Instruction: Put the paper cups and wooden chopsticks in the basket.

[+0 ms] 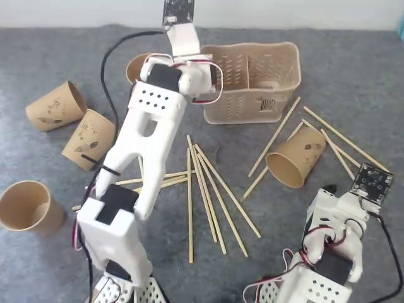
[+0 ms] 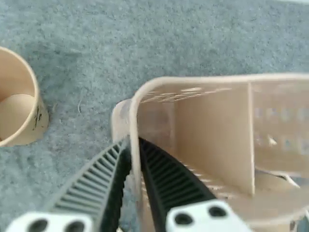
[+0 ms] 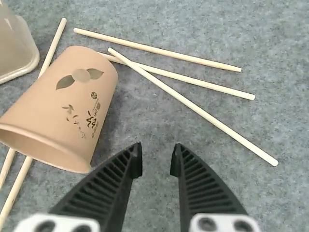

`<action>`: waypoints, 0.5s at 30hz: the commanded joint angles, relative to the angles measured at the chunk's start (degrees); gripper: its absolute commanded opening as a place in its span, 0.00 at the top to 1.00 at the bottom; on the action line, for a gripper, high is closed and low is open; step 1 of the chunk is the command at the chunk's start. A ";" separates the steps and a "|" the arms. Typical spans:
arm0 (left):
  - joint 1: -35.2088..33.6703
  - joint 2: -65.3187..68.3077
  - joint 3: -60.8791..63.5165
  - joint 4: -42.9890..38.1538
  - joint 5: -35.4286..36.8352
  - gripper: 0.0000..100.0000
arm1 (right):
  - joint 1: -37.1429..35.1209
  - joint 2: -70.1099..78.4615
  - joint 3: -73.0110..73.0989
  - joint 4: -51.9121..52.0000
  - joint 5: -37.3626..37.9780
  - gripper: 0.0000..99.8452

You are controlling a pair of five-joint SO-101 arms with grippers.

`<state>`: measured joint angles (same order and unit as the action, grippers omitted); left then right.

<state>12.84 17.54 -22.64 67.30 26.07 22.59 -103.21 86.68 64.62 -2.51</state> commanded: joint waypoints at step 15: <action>-0.18 -4.13 -3.30 2.73 0.70 0.81 | 0.48 -0.75 -0.26 -1.19 -0.35 0.89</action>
<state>12.75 17.45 -24.04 69.49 26.42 22.59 -103.21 86.68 64.62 -2.51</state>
